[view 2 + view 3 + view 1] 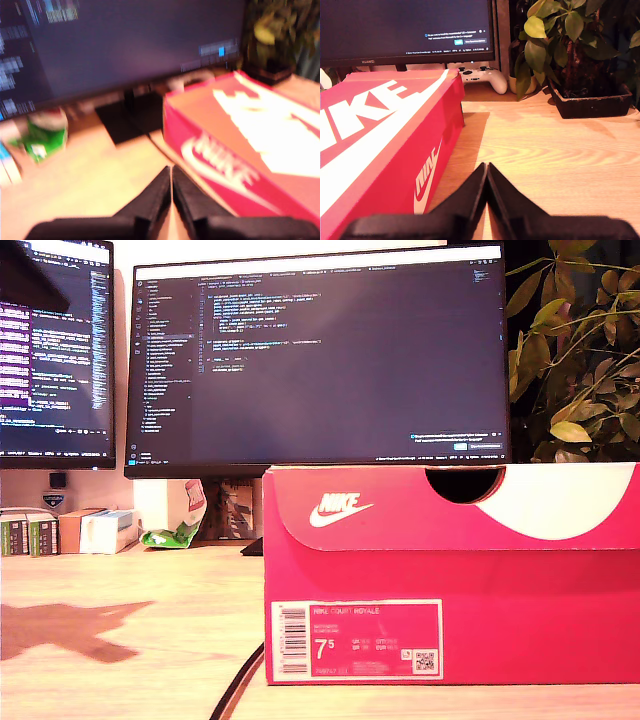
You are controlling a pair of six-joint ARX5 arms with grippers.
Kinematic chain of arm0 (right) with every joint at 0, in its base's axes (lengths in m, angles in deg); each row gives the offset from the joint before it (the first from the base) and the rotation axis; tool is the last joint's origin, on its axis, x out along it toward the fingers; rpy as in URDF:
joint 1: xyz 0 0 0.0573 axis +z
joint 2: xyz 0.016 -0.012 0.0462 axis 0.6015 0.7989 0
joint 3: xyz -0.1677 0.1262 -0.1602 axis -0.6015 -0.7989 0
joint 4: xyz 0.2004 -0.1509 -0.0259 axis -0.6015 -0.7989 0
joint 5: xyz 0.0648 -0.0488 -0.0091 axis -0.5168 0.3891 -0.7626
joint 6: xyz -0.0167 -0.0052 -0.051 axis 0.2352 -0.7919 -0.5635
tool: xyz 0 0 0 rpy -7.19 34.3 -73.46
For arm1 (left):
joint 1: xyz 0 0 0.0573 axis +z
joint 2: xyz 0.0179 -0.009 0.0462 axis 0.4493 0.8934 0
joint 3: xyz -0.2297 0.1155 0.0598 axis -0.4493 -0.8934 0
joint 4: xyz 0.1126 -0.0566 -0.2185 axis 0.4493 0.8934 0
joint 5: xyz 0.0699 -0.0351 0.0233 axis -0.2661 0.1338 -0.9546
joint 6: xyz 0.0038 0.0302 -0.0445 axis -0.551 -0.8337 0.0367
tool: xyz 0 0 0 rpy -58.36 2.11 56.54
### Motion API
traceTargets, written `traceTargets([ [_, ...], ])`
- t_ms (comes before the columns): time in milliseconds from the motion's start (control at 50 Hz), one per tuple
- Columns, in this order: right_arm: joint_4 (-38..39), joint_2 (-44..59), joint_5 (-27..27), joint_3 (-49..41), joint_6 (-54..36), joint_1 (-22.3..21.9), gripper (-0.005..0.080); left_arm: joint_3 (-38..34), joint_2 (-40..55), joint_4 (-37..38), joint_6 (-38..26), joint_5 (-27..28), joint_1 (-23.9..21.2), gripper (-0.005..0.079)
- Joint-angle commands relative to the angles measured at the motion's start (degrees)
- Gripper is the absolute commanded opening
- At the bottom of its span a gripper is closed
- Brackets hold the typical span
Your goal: Close the red shoebox by pushing the lid with your left arm and holding the box in place with your right arm
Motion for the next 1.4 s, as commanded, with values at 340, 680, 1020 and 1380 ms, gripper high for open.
traceTargets([
  [340,0.4,-0.3,0.0,-1.3,-0.3,0.3,-0.0012,-1.1,-6.6,11.8,4.7,-15.0,0.2,-0.0019],
  [680,0.4,-0.3,0.0,-1.3,-0.3,0.3,-0.0012,-8.3,-17.6,10.8,4.2,-18.0,3.3,-0.0019],
  [1020,0.4,-0.3,0.0,-1.3,-0.3,0.3,-0.0012,-18.7,-26.0,8.0,4.5,-18.6,9.5,-0.0019],
  [1380,0.4,-0.3,0.0,-1.3,-0.3,0.3,-0.0012,-27.1,-35.0,7.8,3.9,-18.6,13.6,-0.0019],
])
